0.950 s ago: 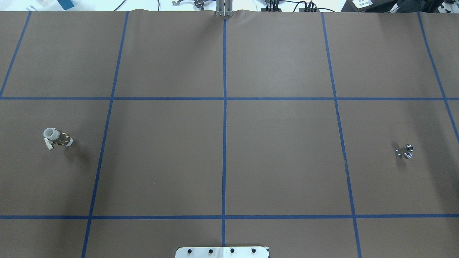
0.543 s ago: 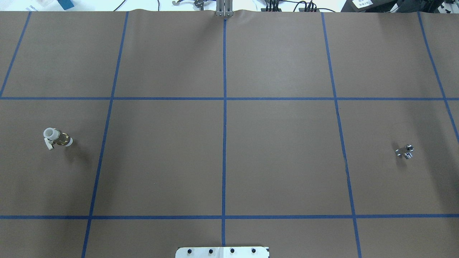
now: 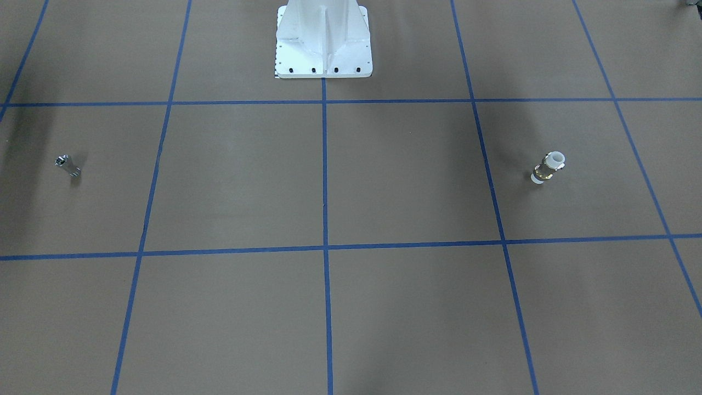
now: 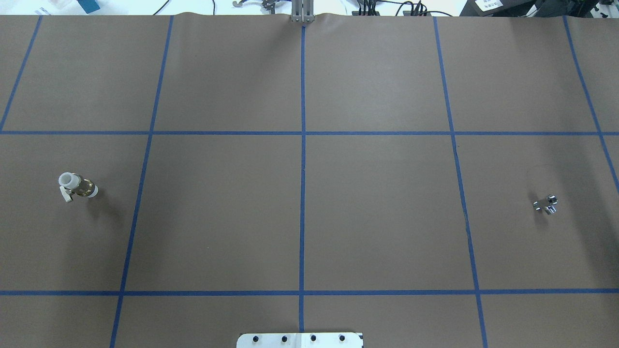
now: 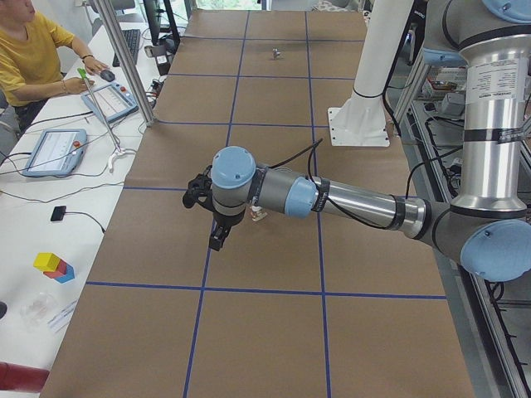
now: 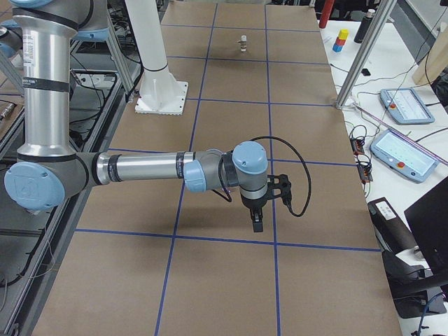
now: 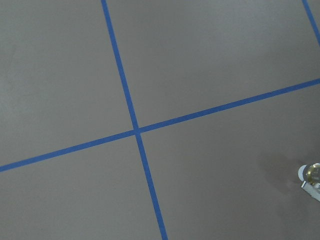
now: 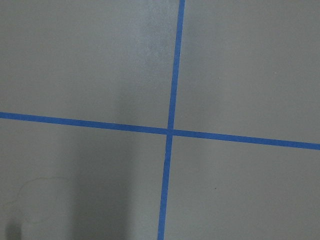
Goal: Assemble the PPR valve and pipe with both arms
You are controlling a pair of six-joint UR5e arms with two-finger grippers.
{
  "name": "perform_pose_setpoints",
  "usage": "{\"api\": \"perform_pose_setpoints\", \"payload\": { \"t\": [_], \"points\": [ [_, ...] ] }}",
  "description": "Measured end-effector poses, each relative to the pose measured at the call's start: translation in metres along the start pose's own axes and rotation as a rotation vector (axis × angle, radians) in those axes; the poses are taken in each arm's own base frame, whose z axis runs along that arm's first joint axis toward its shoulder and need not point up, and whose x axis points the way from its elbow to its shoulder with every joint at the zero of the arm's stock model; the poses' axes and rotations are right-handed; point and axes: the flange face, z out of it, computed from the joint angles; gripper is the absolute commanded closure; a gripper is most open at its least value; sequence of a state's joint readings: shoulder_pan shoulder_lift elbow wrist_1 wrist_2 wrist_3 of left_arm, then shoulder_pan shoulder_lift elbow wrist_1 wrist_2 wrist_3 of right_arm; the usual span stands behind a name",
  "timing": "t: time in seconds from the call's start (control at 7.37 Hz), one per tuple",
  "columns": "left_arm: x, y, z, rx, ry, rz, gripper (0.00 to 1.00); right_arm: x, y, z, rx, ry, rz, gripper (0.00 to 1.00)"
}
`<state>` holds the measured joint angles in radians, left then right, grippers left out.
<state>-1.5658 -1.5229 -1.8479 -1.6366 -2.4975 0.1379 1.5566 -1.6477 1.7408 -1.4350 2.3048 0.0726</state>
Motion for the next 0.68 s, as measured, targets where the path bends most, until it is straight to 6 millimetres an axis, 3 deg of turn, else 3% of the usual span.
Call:
{"api": "perform_pose_setpoints", "payload": {
  "t": [0.27,0.41,0.68],
  "points": [
    [0.042,-0.020,0.017,0.031,0.013,-0.032,0.00,-0.006,-0.002,0.005,-0.009,-0.005,-0.010,0.00],
    [0.068,-0.030,0.039,0.033,-0.022,-0.039,0.00,-0.007,-0.002,0.005,-0.010,-0.005,-0.011,0.00],
    [0.131,-0.043,0.103,-0.030,-0.033,-0.068,0.00,-0.007,-0.002,0.006,-0.012,-0.004,-0.012,0.00]
  ]
}}
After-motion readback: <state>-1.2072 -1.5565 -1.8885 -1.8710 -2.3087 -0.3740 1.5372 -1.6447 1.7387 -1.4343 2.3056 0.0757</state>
